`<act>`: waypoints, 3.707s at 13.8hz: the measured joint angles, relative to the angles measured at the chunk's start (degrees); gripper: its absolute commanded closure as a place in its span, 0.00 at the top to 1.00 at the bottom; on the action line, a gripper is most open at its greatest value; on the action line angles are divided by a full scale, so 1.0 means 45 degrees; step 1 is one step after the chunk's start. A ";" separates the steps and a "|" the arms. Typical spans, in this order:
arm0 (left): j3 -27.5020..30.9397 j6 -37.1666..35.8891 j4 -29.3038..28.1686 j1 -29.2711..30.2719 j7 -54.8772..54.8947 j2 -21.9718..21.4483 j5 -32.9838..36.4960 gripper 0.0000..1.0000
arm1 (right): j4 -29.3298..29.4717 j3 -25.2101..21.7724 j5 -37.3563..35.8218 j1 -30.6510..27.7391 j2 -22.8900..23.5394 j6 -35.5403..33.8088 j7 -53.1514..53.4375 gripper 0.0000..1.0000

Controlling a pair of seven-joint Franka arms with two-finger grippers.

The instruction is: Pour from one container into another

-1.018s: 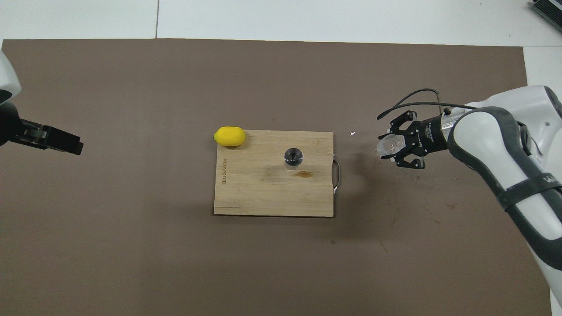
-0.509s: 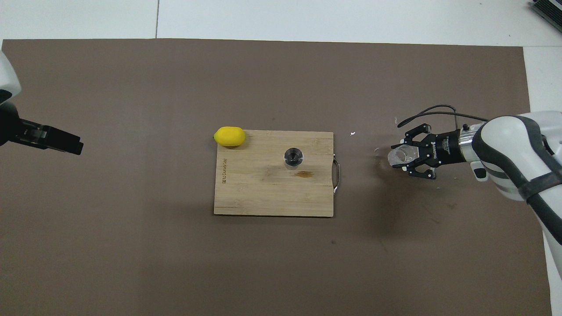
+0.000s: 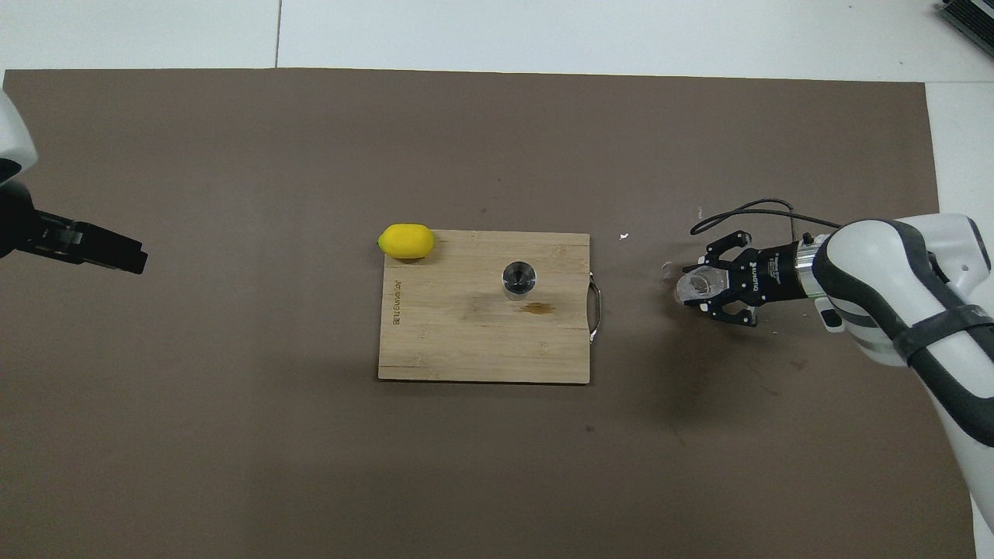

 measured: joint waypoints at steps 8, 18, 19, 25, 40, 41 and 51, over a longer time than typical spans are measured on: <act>0.0000 -0.0001 0.0000 0.0000 0.0000 -0.0001 0.0000 1.00 | -0.0430 0.0009 0.0005 0.0113 -0.1094 0.0577 -0.0135 1.00; 0.0000 -0.0001 0.0000 0.0000 0.0000 -0.0003 0.0000 1.00 | -0.0186 0.0126 -0.6592 0.2009 -0.4235 0.0364 -0.2284 1.00; 0.0000 -0.0001 0.0000 0.0000 0.0000 -0.0003 0.0000 1.00 | -0.0022 0.0152 -0.7016 0.2009 -0.4341 0.0090 -0.3414 1.00; 0.0000 -0.0001 0.0000 0.0000 0.0000 -0.0003 0.0000 1.00 | 0.2595 0.0136 -1.0111 0.1948 -0.4455 -0.2771 -0.8374 1.00; 0.0000 -0.0001 0.0000 0.0000 0.0000 -0.0003 0.0000 1.00 | 0.6669 0.0053 -1.1003 0.1169 -0.3689 -0.7505 -1.0221 1.00; 0.0000 -0.0001 0.0000 0.0000 0.0000 -0.0003 0.0000 1.00 | 0.6631 0.0059 -1.1003 0.1171 -0.3681 -0.7553 -1.0221 1.00; 0.0000 -0.0002 0.0000 0.0000 0.0000 -0.0003 0.0000 1.00 | 0.6248 0.0135 -1.0874 0.1453 -0.3751 -0.7725 -1.0220 1.00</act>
